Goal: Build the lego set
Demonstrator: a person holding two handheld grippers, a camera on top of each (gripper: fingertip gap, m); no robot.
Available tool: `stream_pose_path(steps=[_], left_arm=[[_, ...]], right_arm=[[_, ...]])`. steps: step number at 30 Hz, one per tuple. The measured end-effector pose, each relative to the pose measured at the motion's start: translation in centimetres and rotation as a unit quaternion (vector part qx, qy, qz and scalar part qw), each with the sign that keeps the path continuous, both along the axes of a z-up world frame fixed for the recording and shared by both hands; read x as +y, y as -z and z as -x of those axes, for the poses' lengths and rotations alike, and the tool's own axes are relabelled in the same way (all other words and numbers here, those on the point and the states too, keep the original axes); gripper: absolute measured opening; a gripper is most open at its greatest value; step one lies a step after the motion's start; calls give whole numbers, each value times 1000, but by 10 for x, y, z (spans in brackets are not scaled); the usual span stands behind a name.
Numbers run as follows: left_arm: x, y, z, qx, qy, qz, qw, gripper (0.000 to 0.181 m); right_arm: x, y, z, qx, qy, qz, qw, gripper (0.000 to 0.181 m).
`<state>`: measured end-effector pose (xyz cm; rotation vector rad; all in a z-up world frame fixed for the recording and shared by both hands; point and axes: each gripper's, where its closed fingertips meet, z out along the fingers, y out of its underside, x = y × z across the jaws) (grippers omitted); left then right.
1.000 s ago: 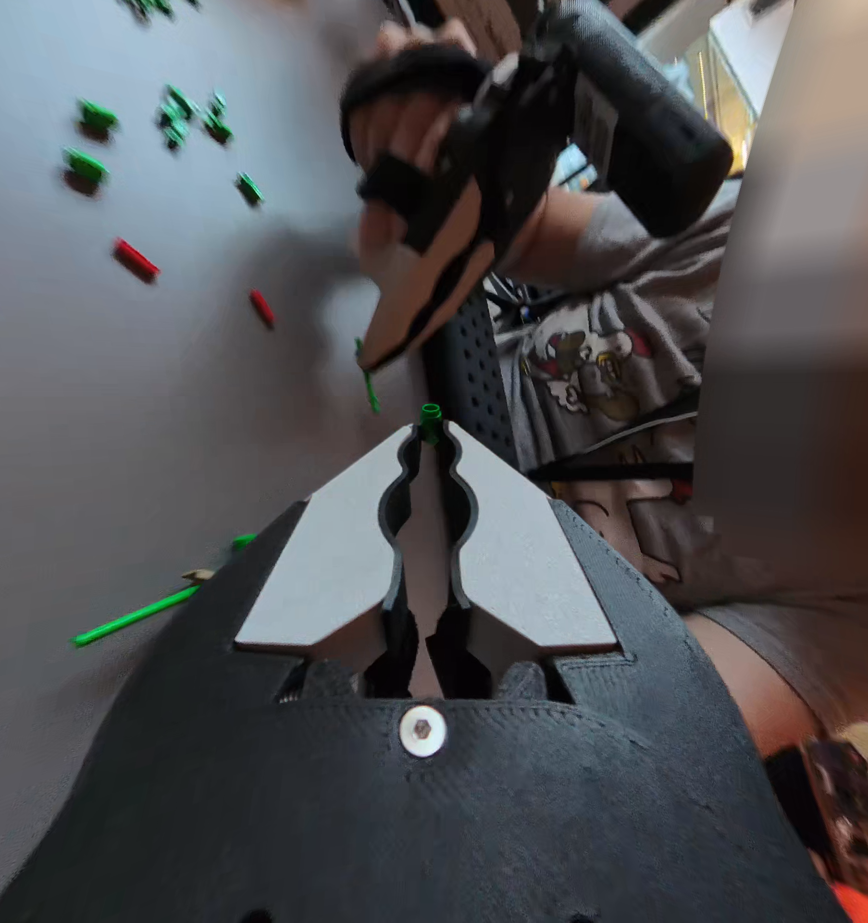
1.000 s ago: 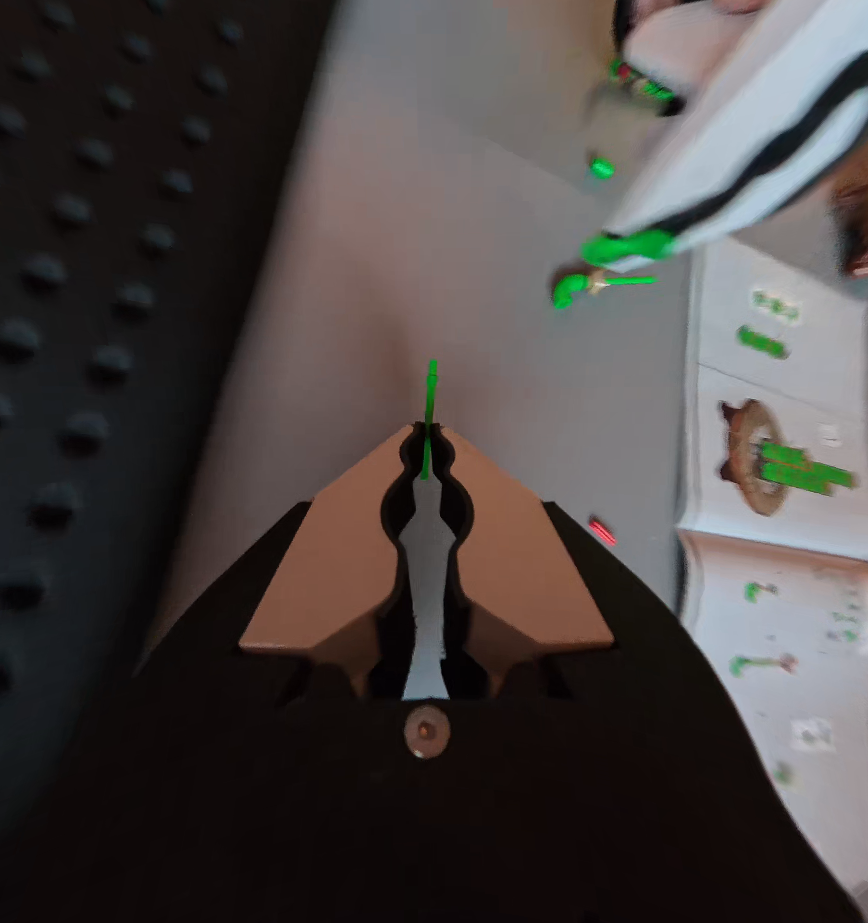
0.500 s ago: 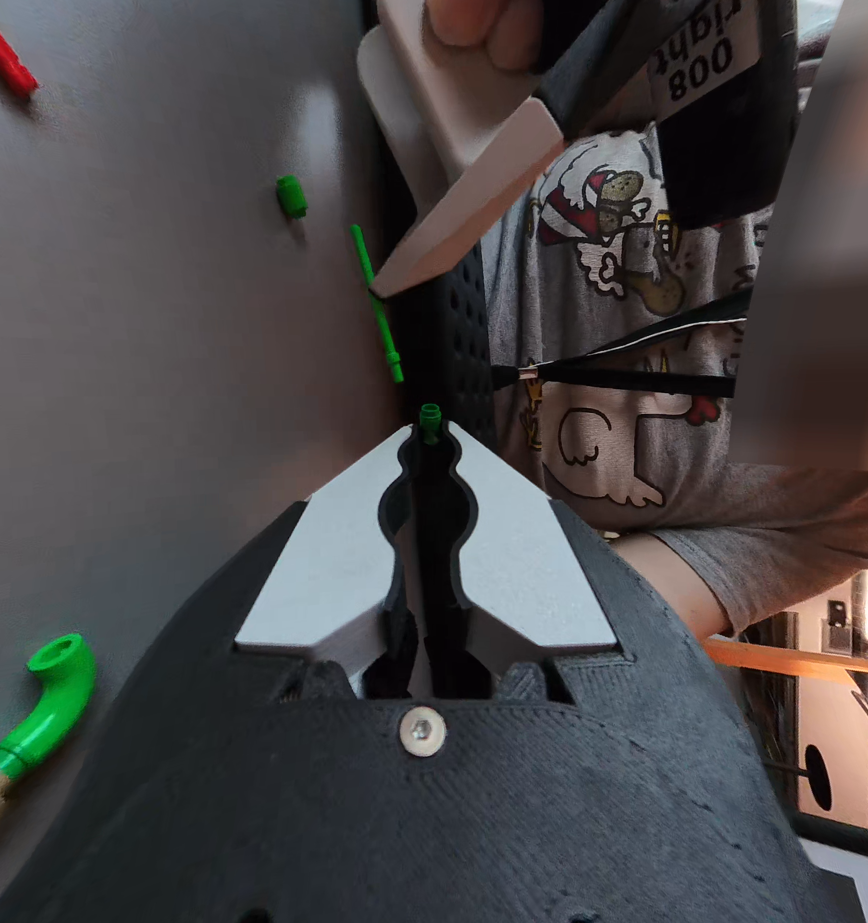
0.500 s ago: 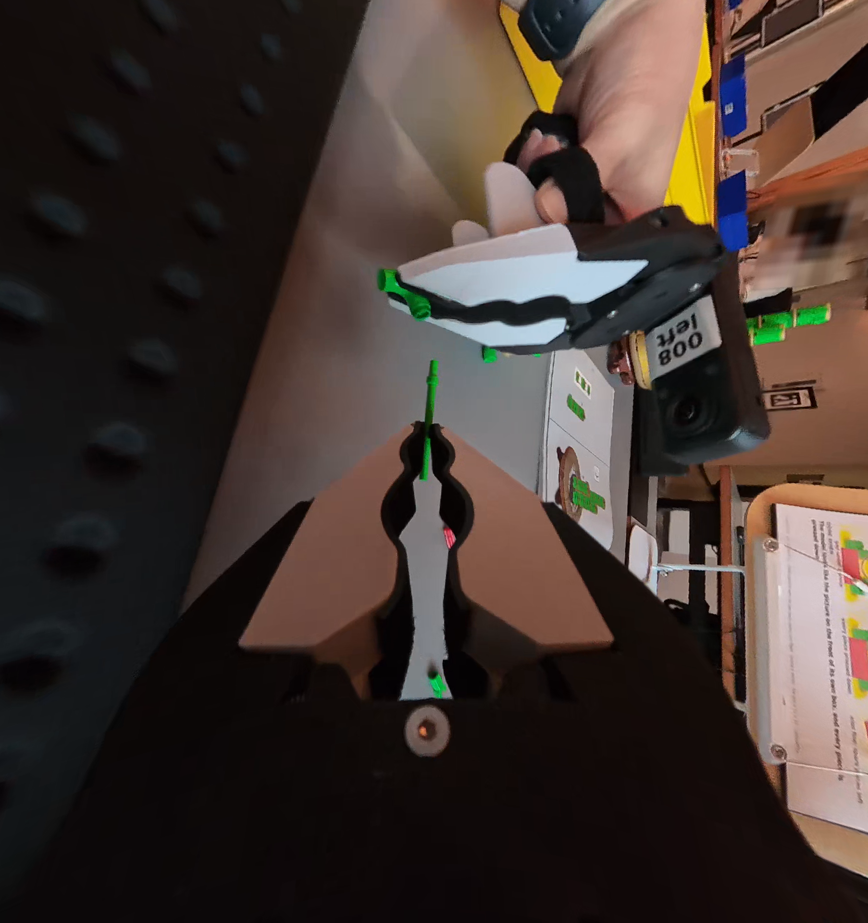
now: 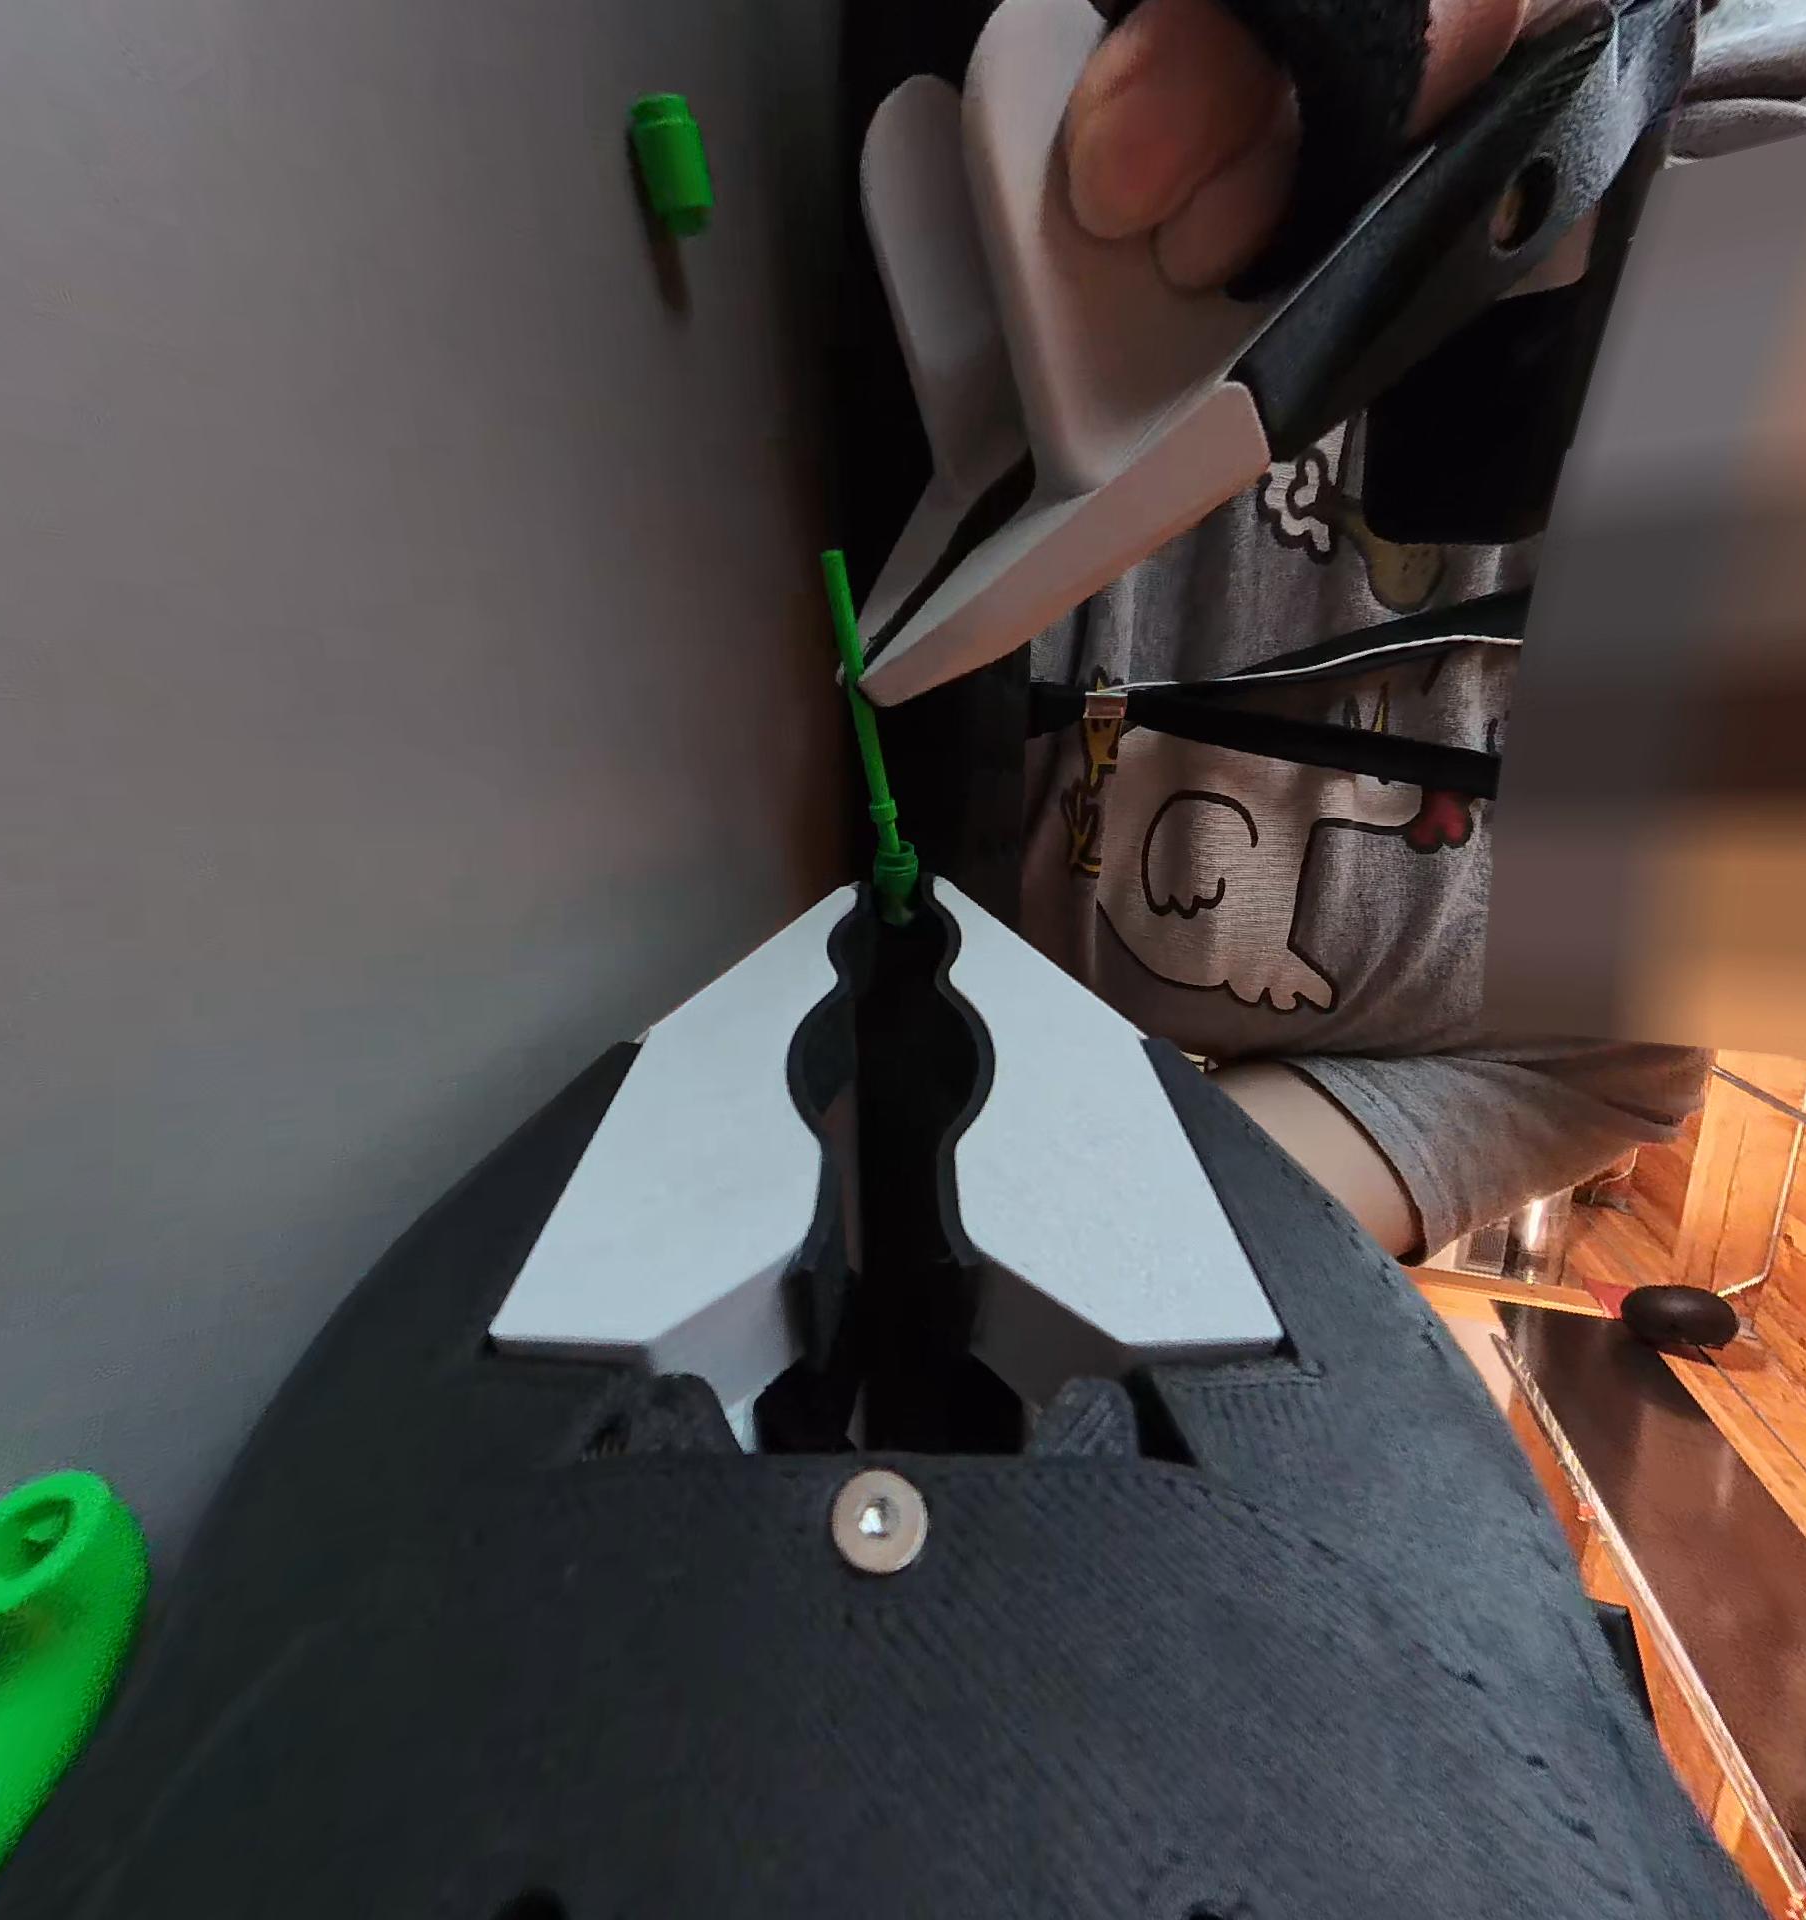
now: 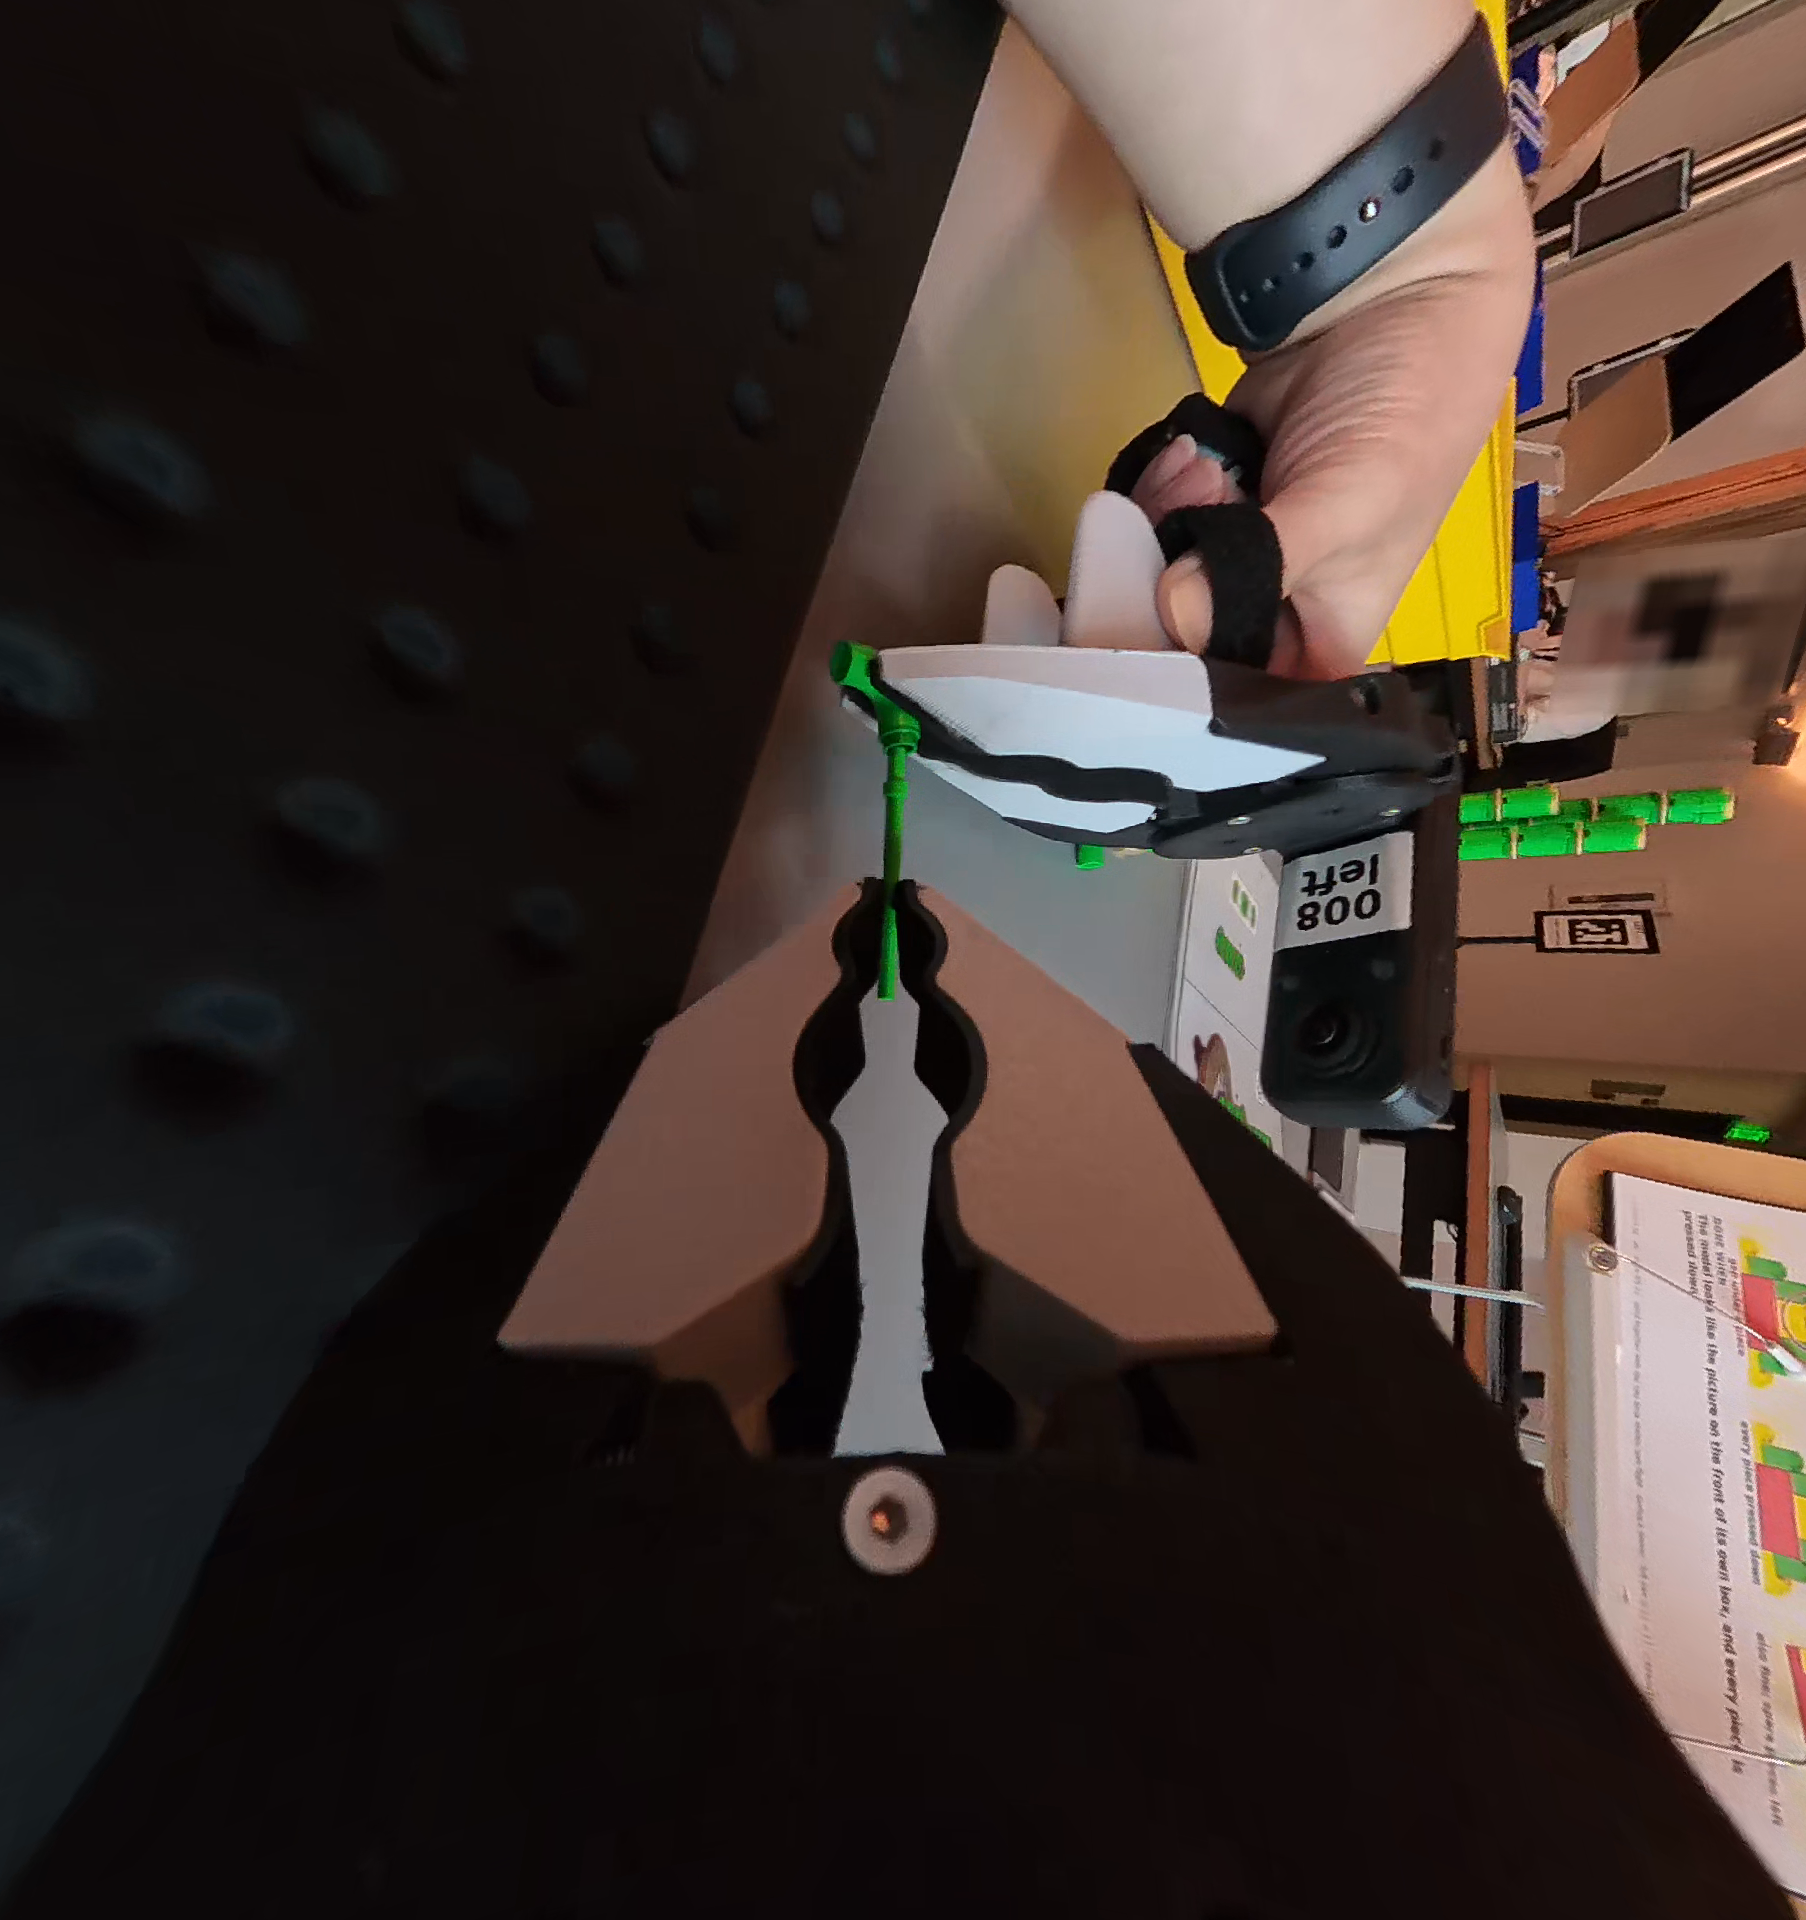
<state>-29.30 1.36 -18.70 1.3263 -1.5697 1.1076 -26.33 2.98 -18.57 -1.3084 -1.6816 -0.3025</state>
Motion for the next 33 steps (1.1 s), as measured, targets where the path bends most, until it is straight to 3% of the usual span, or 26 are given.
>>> stream_pose_path(steps=[17,33], left_arm=[[-2,-4,-5,28,-14,31,999,5],[-6,-2,1,8,26,24,999,5]], right_arm=[[2,-12,0,13,6,-33,999,0],[-4,-7,5,18,-26,-16,999,0]])
